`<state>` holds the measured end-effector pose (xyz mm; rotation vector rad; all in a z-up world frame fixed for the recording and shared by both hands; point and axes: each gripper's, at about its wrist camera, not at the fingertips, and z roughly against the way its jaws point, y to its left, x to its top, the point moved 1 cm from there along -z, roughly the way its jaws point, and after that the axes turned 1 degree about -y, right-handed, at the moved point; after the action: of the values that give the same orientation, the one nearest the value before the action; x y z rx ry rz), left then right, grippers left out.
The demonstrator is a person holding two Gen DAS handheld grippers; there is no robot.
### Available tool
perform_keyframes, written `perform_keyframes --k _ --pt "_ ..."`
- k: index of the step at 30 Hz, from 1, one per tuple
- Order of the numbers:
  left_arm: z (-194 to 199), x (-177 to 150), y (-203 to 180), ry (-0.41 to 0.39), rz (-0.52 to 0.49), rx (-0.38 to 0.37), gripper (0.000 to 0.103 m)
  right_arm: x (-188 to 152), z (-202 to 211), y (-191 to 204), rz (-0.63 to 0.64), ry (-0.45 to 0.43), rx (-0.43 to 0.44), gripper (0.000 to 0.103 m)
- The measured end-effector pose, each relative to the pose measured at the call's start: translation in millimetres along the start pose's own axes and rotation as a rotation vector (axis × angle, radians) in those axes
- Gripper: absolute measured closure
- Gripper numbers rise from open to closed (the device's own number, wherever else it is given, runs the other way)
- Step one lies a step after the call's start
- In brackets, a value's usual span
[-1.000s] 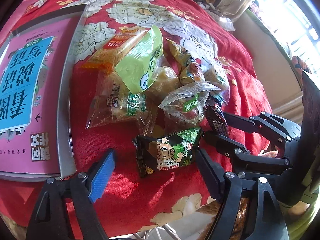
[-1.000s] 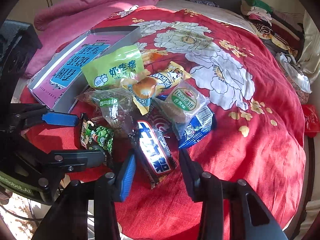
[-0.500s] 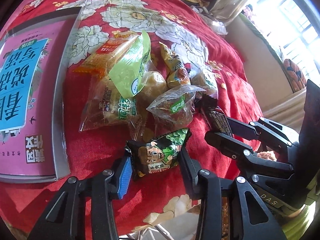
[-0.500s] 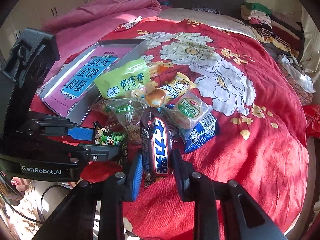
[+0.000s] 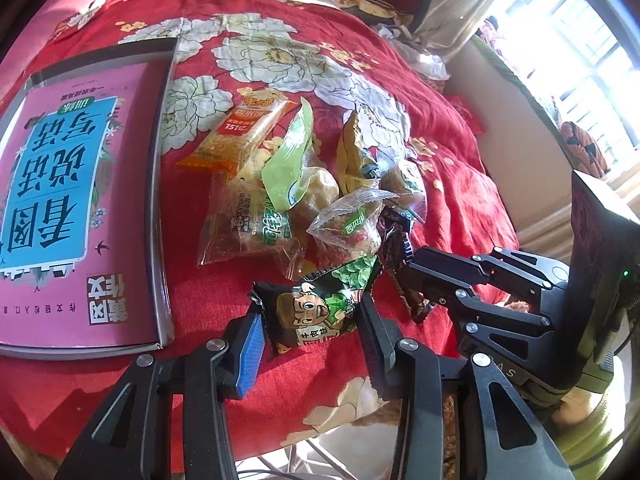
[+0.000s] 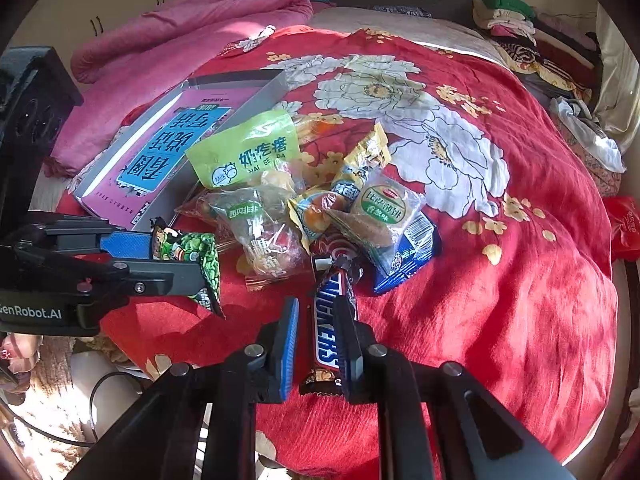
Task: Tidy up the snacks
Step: 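Carry the green packet with the left gripper while the right gripper carries the Snickers toward the tray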
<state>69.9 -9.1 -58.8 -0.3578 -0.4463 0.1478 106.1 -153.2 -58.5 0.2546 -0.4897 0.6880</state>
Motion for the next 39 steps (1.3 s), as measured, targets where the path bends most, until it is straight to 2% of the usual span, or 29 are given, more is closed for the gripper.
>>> perform_keyframes --k 2,4,5,11,12,13,15,19,27,33,39 --pt "5 0 1 -0.013 -0.006 0.004 0.058 0 0 -6 -0.031 0.001 -0.006 0.080" --pt "11 1 2 -0.027 -0.009 0.011 0.058 0 -3 -11 -0.052 0.014 -0.028 0.063" --pt "13 2 3 -0.032 -0.007 0.010 0.058 0 -5 -12 -0.057 0.026 -0.022 0.062" --pt "33 5 16 -0.076 0.007 0.028 0.058 0 -20 -7 -0.047 0.082 -0.025 0.062" --pt "36 5 19 -0.082 0.013 0.032 0.058 1 -22 -5 -0.045 0.084 -0.014 0.064" --pt "38 6 23 -0.087 0.020 0.037 0.058 1 -23 -3 -0.042 0.087 -0.010 0.070" --pt "43 7 30 -0.099 0.035 0.044 0.058 1 -23 0 -0.038 0.084 -0.006 0.073" --pt "50 8 42 -0.118 0.059 0.058 0.058 1 -15 0 -0.068 0.052 0.012 0.073" --pt "65 7 63 -0.149 0.098 0.080 0.058 10 20 9 -0.111 -0.069 0.060 0.073" --pt "77 5 84 -0.171 0.139 0.104 0.058 30 40 40 -0.050 -0.139 0.108 0.073" --pt "90 3 108 -0.204 0.170 0.150 0.058 55 41 83 0.029 -0.165 0.173 0.073"
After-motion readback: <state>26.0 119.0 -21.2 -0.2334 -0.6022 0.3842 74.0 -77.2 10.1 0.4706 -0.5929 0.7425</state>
